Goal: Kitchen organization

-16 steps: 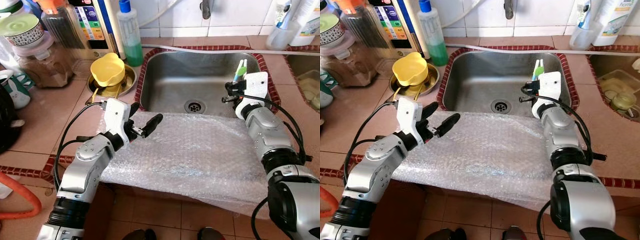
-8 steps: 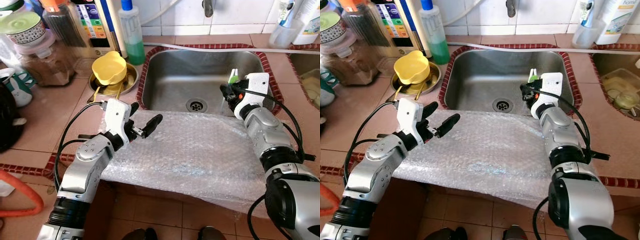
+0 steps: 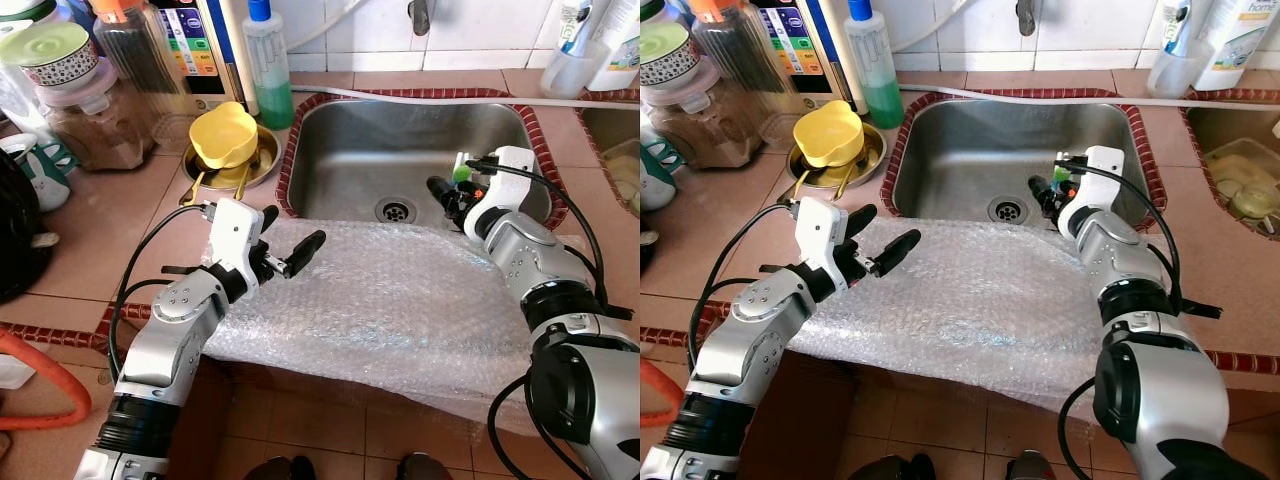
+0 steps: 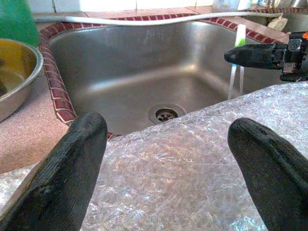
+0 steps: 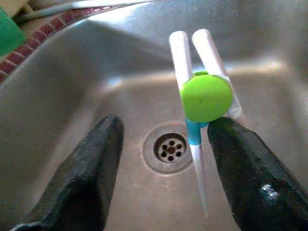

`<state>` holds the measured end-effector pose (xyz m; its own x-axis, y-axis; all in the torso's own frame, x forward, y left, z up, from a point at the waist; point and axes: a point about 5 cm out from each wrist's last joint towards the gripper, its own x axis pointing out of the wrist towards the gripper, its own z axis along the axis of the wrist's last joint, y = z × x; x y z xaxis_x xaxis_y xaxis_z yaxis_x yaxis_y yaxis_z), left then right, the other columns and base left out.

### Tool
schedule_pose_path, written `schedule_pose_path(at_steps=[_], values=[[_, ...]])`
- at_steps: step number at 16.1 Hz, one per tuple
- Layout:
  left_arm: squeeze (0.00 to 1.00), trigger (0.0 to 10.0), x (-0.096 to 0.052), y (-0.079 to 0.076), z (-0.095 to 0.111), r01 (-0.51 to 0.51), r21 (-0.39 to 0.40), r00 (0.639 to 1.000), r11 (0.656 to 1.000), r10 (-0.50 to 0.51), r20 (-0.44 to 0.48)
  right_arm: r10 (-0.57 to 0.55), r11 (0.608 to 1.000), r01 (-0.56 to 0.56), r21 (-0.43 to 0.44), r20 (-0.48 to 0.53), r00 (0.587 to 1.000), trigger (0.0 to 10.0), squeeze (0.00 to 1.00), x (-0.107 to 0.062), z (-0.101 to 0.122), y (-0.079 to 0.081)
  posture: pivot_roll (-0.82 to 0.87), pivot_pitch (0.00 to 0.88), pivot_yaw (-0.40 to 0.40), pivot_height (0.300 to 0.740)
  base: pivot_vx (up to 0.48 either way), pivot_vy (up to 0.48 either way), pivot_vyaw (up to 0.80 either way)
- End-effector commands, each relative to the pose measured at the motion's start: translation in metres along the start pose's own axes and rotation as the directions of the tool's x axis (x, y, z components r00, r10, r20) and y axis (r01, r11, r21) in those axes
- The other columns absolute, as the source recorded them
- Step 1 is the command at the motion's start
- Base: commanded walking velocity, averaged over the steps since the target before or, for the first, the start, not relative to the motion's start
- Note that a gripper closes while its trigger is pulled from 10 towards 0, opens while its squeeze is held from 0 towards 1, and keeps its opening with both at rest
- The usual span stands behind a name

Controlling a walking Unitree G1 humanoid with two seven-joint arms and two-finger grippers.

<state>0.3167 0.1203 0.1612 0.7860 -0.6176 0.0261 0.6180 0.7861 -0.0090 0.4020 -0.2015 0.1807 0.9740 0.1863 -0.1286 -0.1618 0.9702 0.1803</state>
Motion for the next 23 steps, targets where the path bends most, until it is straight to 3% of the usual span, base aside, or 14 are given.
schedule_pose_path(at_steps=[1,2,3,4,5,6,7,8,10,11,13,15,19,23], values=[[1.00,10.0,0.000,0.000,-0.003,0.000,0.020,1.000,1.000,0.000,-0.019,-0.061,0.996,0.063,-0.058,0.028,0.998,10.0,1.00,-0.001,0.003,-0.003,-0.20,0.163,0.142,0.740,0.000,0.000,0.00],[1.00,10.0,-0.001,0.000,-0.003,-0.001,0.026,1.000,1.000,0.002,-0.022,-0.011,0.996,0.009,-0.094,-0.013,1.000,10.0,1.00,-0.001,0.001,0.000,-0.20,0.164,0.142,0.740,0.000,0.000,0.00],[1.00,10.0,0.000,0.002,-0.003,-0.005,0.029,1.000,1.000,0.006,-0.022,-0.028,0.983,0.044,-0.176,0.095,0.995,10.0,1.00,-0.001,0.016,0.001,-0.20,0.164,0.143,0.740,0.000,0.000,0.00],[0.58,10.0,0.000,0.003,-0.003,-0.011,0.034,1.000,0.999,0.012,-0.023,-0.012,0.981,0.045,-0.189,0.173,0.985,10.0,1.00,-0.002,0.028,0.003,-0.20,0.163,0.143,0.740,0.000,0.000,0.00],[0.58,10.0,0.000,0.003,-0.003,-0.013,0.036,1.000,0.999,0.014,-0.023,-0.001,0.982,0.035,-0.185,0.184,0.983,10.0,1.00,-0.003,0.030,0.004,-0.20,0.163,0.143,0.740,0.000,0.000,0.00],[0.00,10.0,0.001,0.002,-0.003,-0.004,0.037,1.000,0.999,0.004,-0.024,0.017,0.956,-0.016,-0.293,0.002,1.000,10.0,1.00,0.000,0.007,0.008,-0.21,0.161,0.144,0.740,0.000,0.000,0.00],[0.00,10.0,0.001,0.001,-0.003,-0.002,0.037,1.000,0.999,0.002,-0.023,0.024,0.950,-0.039,-0.311,-0.052,0.998,10.0,1.00,0.001,0.000,0.009,-0.21,0.161,0.144,0.740,0.000,0.000,0.00],[0.00,10.0,0.002,0.001,-0.003,-0.001,0.039,1.000,0.999,0.002,-0.024,-0.015,0.932,0.018,-0.361,0.013,1.000,10.0,1.00,0.000,0.006,0.007,-0.21,0.161,0.144,0.740,0.000,0.000,0.00],[0.00,10.0,0.002,0.002,-0.003,-0.003,0.042,1.000,0.999,0.004,-0.029,0.028,0.931,-0.066,-0.360,-0.110,0.994,10.0,1.00,0.001,-0.002,0.009,-0.21,0.161,0.143,0.740,0.000,0.000,0.00],[0.00,10.0,0.002,0.001,-0.003,0.000,0.045,0.999,0.999,0.001,-0.032,-0.066,0.914,0.038,-0.403,-0.055,0.996,10.0,1.00,0.000,0.005,0.000,-0.21,0.162,0.143,0.740,0.000,0.000,0.00],[0.00,10.0,0.001,0.001,-0.004,0.002,0.042,0.999,0.999,-0.001,-0.034,-0.036,0.881,0.001,-0.474,-0.065,0.997,10.0,1.00,-0.001,0.006,0.001,-0.21,0.162,0.143,0.740,0.000,0.000,0.00],[0.00,10.0,0.002,0.000,-0.004,0.000,0.041,0.999,0.999,0.001,-0.033,-0.062,0.897,0.053,-0.440,-0.006,0.998,10.0,1.00,-0.002,0.013,-0.002,-0.21,0.161,0.143,0.740,0.000,0.000,0.00],[0.00,10.0,0.005,0.013,0.008,-0.110,0.031,0.993,0.993,0.109,0.050,0.065,0.902,0.031,-0.431,0.206,0.976,10.0,1.00,-0.007,0.027,0.026,-0.22,0.156,0.142,0.740,0.000,0.000,0.00],[0.00,10.0,0.005,0.027,0.031,-0.181,-0.059,0.966,0.982,0.189,0.176,0.252,0.849,-0.120,-0.515,0.196,0.947,10.0,1.00,-0.022,-0.004,0.069,-0.22,0.155,0.141,0.740,0.000,0.000,0.00]])
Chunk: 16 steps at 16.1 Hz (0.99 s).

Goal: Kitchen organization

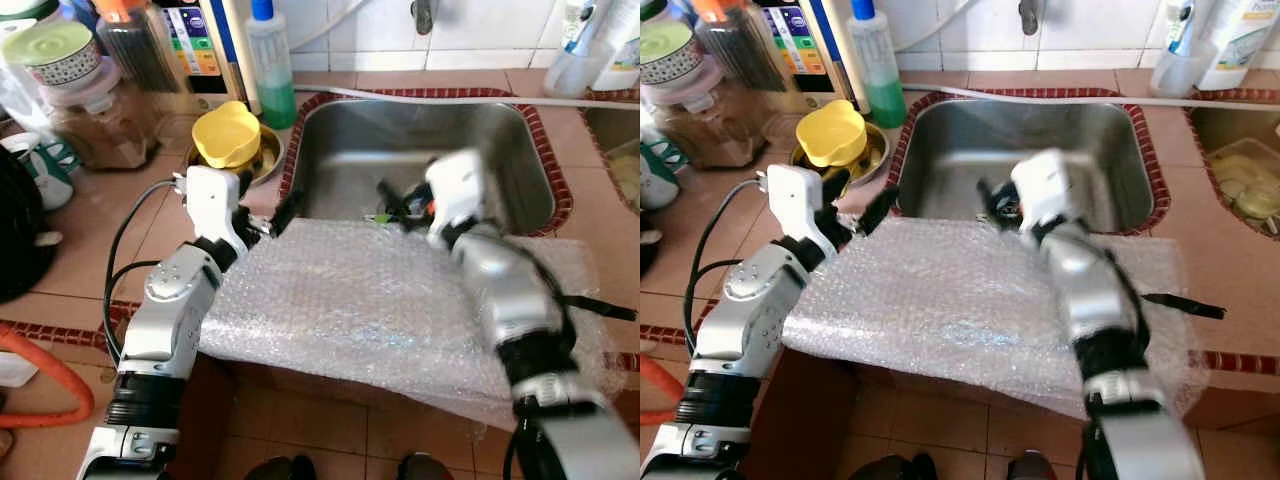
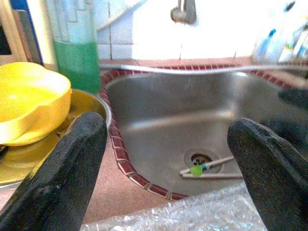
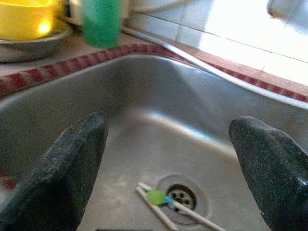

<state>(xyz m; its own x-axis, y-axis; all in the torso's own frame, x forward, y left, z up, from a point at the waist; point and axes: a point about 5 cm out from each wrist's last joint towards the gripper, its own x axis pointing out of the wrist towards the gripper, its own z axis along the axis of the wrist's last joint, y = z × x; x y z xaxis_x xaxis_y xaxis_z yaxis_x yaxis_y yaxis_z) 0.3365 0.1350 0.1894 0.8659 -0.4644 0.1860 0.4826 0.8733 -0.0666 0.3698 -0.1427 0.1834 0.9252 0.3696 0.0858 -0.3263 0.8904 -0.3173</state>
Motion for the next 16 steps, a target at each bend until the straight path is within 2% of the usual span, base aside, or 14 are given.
schedule_pose_path(at_steps=[1,2,3,6,9,12,16], values=[[0.00,10.0,-0.001,0.004,0.009,-0.010,-0.032,0.999,0.999,0.011,0.037,0.043,0.999,-0.042,-0.019,0.042,0.998,10.0,1.00,-0.002,0.008,0.013,-0.22,0.154,0.141,0.740,0.000,0.000,0.00],[0.00,10.0,0.001,0.008,0.016,-0.036,-0.046,0.997,0.998,0.039,0.068,0.061,0.998,-0.061,-0.004,0.044,0.997,10.0,1.00,-0.006,0.007,0.024,-0.22,0.154,0.139,0.740,0.000,0.000,0.00],[0.00,10.0,0.002,0.016,0.016,-0.101,-0.033,0.992,0.994,0.104,0.070,0.065,0.998,-0.065,0.007,0.055,0.996,10.0,1.00,-0.007,0.009,0.028,-0.22,0.153,0.139,0.740,0.000,0.000,0.00],[0.00,10.0,0.004,0.038,0.007,-0.285,-0.013,0.958,0.958,0.285,0.023,0.094,0.995,-0.098,0.035,0.103,0.990,10.0,1.00,-0.010,0.018,0.042,-0.22,0.154,0.137,0.740,0.000,0.000,0.00],[0.00,10.0,0.013,0.050,-0.002,-0.414,-0.084,0.910,0.906,0.414,-0.026,0.141,0.988,-0.148,0.038,0.142,0.980,10.0,1.00,-0.020,0.027,0.060,-0.24,0.165,0.134,0.740,0.000,0.000,0.00],[0.00,10.0,0.027,0.053,-0.002,-0.476,-0.080,0.879,0.876,0.473,-0.056,0.169,0.982,-0.179,0.058,0.153,0.974,10.0,1.00,-0.029,0.033,0.075,-0.26,0.178,0.133,0.740,0.000,0.000,0.00],[0.00,10.0,0.036,0.056,0.009,-0.492,-0.119,0.869,0.862,0.494,-0.015,0.200,0.977,-0.209,0.050,0.146,0.969,10.0,1.00,-0.041,0.033,0.087,-0.28,0.187,0.140,0.740,0.000,0.000,0.00]])
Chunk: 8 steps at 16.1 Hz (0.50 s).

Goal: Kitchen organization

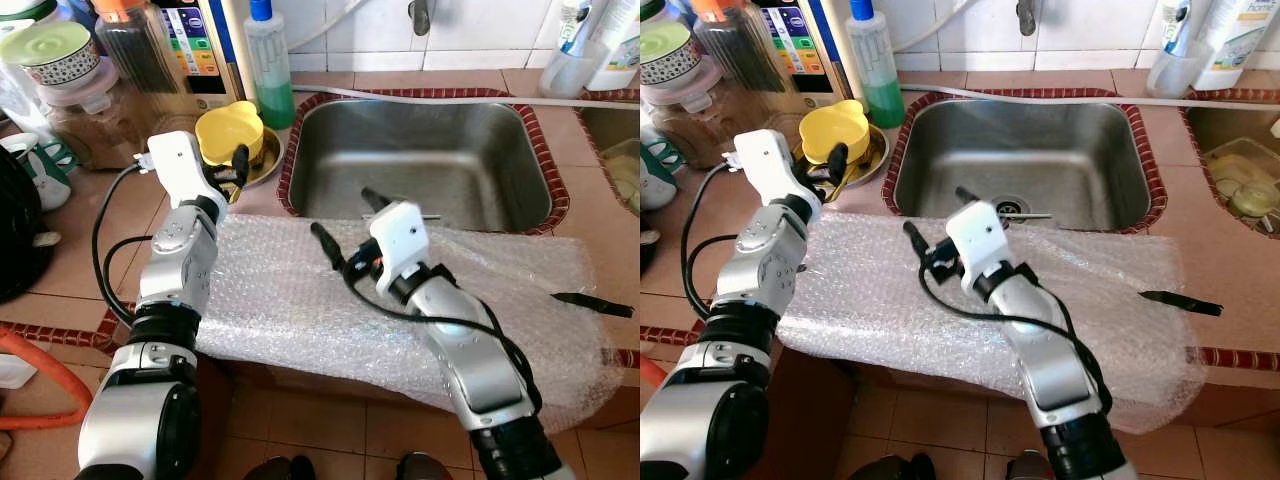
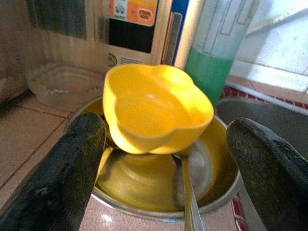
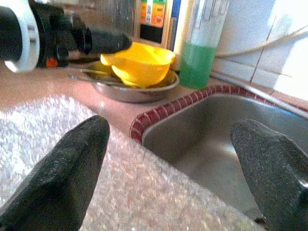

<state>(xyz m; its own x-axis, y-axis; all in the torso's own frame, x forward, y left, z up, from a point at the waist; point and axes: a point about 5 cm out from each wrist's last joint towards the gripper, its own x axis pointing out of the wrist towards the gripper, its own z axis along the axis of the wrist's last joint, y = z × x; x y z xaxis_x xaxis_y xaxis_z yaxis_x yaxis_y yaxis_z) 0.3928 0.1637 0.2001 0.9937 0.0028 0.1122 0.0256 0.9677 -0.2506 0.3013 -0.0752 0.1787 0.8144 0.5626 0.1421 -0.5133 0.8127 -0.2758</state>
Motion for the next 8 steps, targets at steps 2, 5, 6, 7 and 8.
schedule_pose_path(at_steps=[2,5,6,7,8], values=[[0.00,10.0,0.003,0.008,0.002,-0.052,-0.035,0.999,0.998,0.052,-0.013,0.010,1.000,-0.010,-0.001,0.014,1.000,10.0,1.00,-0.001,0.007,0.004,-0.28,0.184,0.139,0.740,0.000,0.000,0.00],[0.00,10.0,0.009,0.015,-0.001,-0.138,-0.103,0.988,0.985,0.130,-0.083,0.020,1.000,-0.019,-0.004,0.018,1.000,10.0,1.00,0.002,0.012,0.006,-0.28,0.180,0.134,0.740,0.000,0.000,0.00],[0.00,10.0,0.010,0.015,-0.003,-0.146,-0.098,0.985,0.984,0.135,-0.108,0.026,1.000,-0.026,-0.006,0.019,0.999,10.0,1.00,0.003,0.013,0.007,-0.28,0.181,0.133,0.740,0.000,0.000,0.00],[0.00,10.0,0.010,0.015,-0.005,-0.151,-0.102,0.983,0.983,0.138,-0.119,0.035,0.999,-0.035,-0.001,0.023,0.999,10.0,1.00,0.003,0.014,0.008,-0.28,0.181,0.133,0.740,0.000,0.000,0.00],[0.00,10.0,0.011,0.013,-0.008,-0.158,-0.136,0.981,0.978,0.139,-0.136,0.051,0.999,-0.051,0.006,0.027,0.998,10.0,1.00,0.003,0.017,0.011,-0.28,0.181,0.133,0.740,0.000,0.000,0.00]])
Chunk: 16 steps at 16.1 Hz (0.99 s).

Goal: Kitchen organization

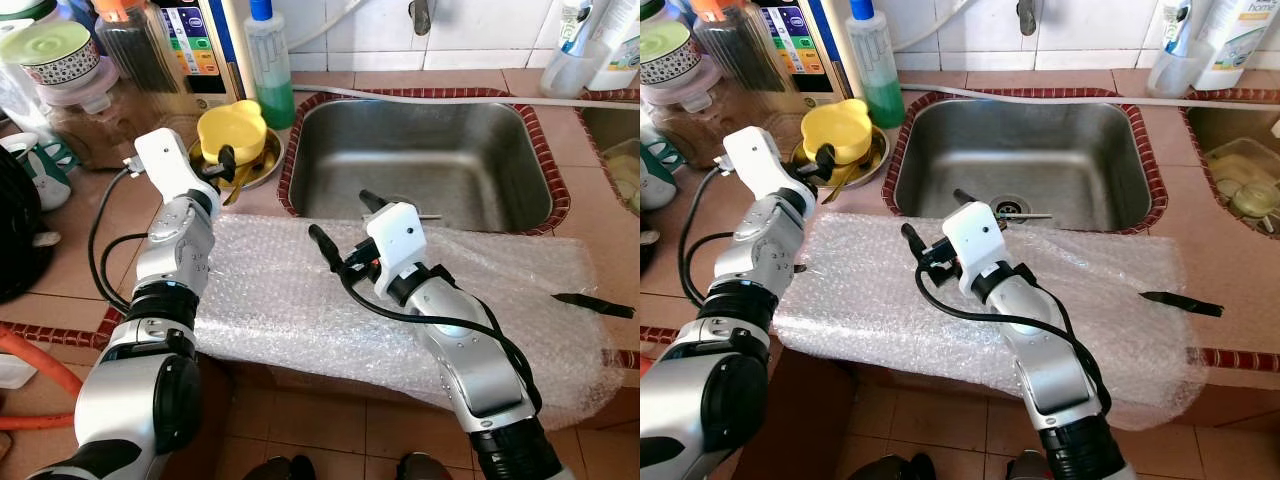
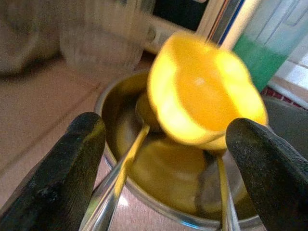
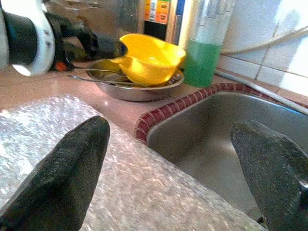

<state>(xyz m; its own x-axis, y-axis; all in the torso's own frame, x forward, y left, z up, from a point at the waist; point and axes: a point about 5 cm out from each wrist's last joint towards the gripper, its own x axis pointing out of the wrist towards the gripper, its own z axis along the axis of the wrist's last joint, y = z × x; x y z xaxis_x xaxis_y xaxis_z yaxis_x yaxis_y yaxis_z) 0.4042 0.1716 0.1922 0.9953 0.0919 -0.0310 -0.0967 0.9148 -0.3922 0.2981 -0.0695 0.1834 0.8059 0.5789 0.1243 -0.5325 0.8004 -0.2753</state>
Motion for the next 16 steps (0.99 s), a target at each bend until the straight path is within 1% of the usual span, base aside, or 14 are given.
schedule_pose_path(at_steps=[1,2,5,6,9,10,11,12,13,14,16], values=[[0.00,10.0,0.002,0.000,-0.002,-0.021,-0.050,0.999,0.999,0.020,-0.026,0.048,0.999,-0.048,0.005,0.046,0.998,10.0,1.00,0.002,0.013,0.009,-0.28,0.182,0.132,0.740,0.000,0.000,0.00],[0.00,10.0,0.003,-0.004,-0.001,-0.018,-0.071,0.999,0.997,0.017,-0.028,0.060,0.998,-0.060,0.000,0.045,0.997,10.0,0.98,0.001,0.013,0.011,-0.29,0.183,0.135,0.740,0.000,0.000,0.00],[0.00,10.0,0.005,-0.010,0.001,-0.016,-0.119,0.999,0.993,0.011,-0.043,0.069,0.998,-0.068,-0.012,0.037,0.997,10.0,0.96,0.000,0.012,0.015,-0.29,0.182,0.137,0.740,0.000,0.000,0.00],[0.00,10.0,0.006,-0.011,0.004,-0.013,-0.133,0.999,0.991,0.008,-0.040,0.071,0.997,-0.070,-0.015,0.034,0.997,10.0,0.95,0.000,0.011,0.016,-0.29,0.180,0.139,0.740,0.000,0.000,0.00],[0.00,10.0,0.008,-0.010,0.006,-0.023,-0.140,0.999,0.990,0.018,-0.036,0.071,0.997,-0.071,-0.021,0.030,0.997,10.0,0.93,0.000,0.011,0.016,-0.29,0.174,0.142,0.740,0.000,0.000,0.00],[0.00,9.3,0.008,-0.009,0.006,-0.028,-0.145,0.999,0.989,0.023,-0.039,0.070,0.997,-0.070,-0.025,0.032,0.997,10.0,0.93,0.001,0.011,0.016,-0.29,0.173,0.141,0.740,0.000,0.000,0.00],[0.00,9.3,0.008,-0.009,0.006,-0.030,-0.149,0.999,0.988,0.024,-0.040,0.070,0.997,-0.069,-0.025,0.032,0.997,10.0,0.93,0.001,0.011,0.016,-0.29,0.173,0.141,0.740,0.000,0.000,0.00],[0.00,1.1,0.008,-0.008,0.006,-0.033,-0.149,0.999,0.988,0.027,-0.039,0.070,0.997,-0.069,-0.027,0.033,0.997,10.0,0.75,0.001,0.011,0.016,-0.28,0.171,0.141,0.740,0.000,0.000,0.00],[0.00,0.0,0.007,-0.005,0.005,-0.051,-0.145,0.998,0.988,0.046,-0.039,0.070,0.997,-0.070,-0.029,0.031,0.997,10.0,0.68,0.002,0.010,0.016,-0.28,0.170,0.138,0.740,0.000,0.000,0.00],[0.00,0.0,0.007,-0.004,0.004,-0.056,-0.148,0.998,0.987,0.050,-0.043,0.071,0.997,-0.071,-0.031,0.030,0.997,10.0,0.62,0.002,0.010,0.016,-0.28,0.170,0.138,0.740,0.000,0.000,0.00],[0.00,0.0,0.007,0.001,0.003,-0.084,-0.168,0.996,0.982,0.076,-0.052,0.073,0.997,-0.072,-0.037,0.030,0.997,10.0,0.43,0.002,0.010,0.017,-0.28,0.170,0.138,0.740,0.000,0.000,0.00]])
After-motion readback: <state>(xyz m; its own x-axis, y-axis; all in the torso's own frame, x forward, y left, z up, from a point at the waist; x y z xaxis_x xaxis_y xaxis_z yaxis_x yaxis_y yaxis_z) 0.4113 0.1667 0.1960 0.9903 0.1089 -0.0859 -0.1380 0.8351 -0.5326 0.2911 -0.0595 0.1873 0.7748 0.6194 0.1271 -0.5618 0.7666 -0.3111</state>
